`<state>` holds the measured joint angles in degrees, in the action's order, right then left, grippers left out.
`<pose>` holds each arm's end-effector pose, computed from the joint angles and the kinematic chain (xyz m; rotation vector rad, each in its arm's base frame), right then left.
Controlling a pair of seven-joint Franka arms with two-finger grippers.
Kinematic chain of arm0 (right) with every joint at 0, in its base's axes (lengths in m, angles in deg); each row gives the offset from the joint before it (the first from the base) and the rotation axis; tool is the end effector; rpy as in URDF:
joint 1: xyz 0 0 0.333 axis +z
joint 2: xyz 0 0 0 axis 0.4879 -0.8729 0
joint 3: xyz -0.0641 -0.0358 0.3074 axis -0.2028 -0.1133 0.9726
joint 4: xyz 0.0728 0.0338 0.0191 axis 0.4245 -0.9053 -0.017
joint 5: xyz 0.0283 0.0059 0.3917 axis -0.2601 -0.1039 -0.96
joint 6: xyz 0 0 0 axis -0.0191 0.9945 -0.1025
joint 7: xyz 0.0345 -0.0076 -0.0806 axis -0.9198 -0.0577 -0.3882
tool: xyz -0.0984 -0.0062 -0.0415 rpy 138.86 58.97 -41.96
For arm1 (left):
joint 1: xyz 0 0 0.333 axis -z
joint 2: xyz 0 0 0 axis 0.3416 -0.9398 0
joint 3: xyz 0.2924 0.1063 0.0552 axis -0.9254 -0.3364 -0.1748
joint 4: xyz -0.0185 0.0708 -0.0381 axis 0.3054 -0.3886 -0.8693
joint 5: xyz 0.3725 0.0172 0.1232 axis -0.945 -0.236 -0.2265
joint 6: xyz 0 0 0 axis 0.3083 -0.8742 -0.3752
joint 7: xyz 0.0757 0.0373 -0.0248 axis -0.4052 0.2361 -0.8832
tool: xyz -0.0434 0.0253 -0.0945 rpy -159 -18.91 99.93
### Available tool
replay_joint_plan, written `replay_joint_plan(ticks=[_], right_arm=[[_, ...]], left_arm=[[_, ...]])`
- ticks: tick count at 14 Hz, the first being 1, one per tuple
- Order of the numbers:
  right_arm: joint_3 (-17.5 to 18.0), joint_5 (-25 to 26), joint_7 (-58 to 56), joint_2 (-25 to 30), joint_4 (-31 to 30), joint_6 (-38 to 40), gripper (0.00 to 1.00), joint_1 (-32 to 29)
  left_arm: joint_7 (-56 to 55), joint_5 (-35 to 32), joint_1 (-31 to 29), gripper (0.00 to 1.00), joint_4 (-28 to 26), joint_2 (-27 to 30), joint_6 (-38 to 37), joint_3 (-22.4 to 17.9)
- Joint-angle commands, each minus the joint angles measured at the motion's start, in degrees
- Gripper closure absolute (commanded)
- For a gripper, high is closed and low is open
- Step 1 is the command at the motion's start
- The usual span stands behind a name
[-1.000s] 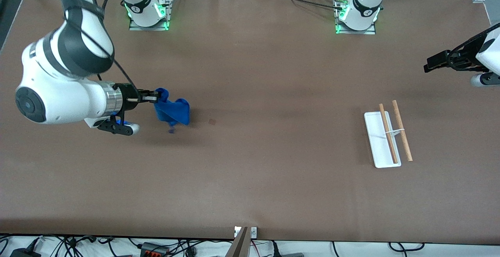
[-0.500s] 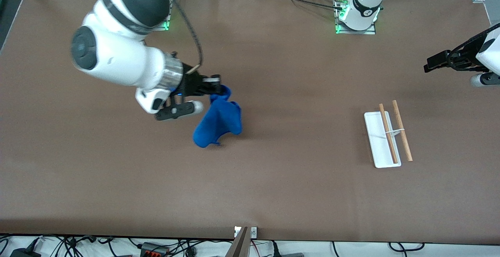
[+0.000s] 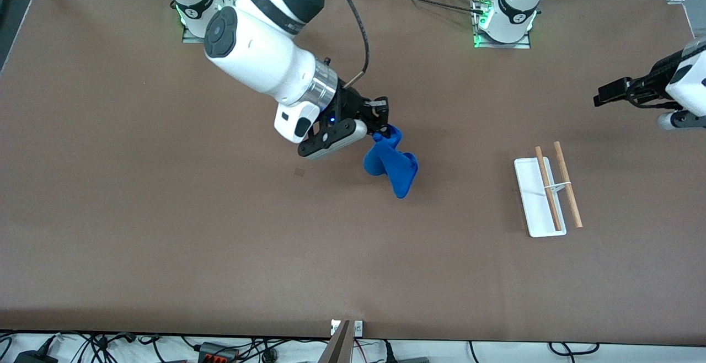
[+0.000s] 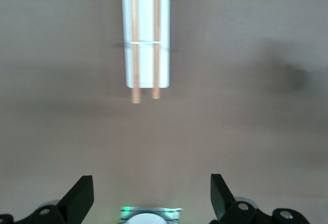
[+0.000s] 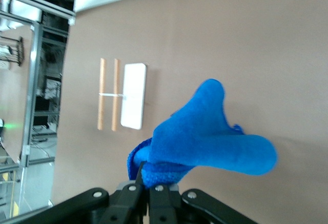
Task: Pass towel and hang on rack
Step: 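Lift the towel with the right gripper and carry it toward the rack, then hold the towel with the right gripper while the left gripper reaches it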
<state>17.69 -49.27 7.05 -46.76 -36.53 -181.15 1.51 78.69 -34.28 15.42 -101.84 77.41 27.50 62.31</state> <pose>0.5758 0.4998 0.5327 -2.4180 -0.1529 -0.2037 0.5510 0.0286 0.5522 3.0068 0.1659 -0.3158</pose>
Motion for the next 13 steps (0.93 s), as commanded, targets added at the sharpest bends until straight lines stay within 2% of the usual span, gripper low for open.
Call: replay_joint_plan(ticks=[1, 4, 8, 13], right_arm=[[-0.13, -0.46, 0.68, -1.82, 1.92, -5.93, 1.0, 3.46], [-0.22, -0.28, 1.91, -3.75, 1.92, -11.82, 1.0, 5.93], [-0.13, -0.28, 1.91, -5.08, 1.92, -14.91, 1.0, 6.9], [-0.22, -0.11, 2.0, -5.34, 1.83, -15.09, 1.0, 7.43]], left_arm=[[2.31, 4.8, -0.89, 0.0, 1.85, -4.22, 0.1, 0.03], [8.73, 10.43, -0.9, 0.0, 1.85, -7.13, 0.89, 0.03], [14.68, 13.34, 0.77, 0.0, 1.85, -9.24, 1.16, 1.09], [45.59, 13.96, 1.92, 0.0, 1.59, -11.62, 9.84, 1.79]])
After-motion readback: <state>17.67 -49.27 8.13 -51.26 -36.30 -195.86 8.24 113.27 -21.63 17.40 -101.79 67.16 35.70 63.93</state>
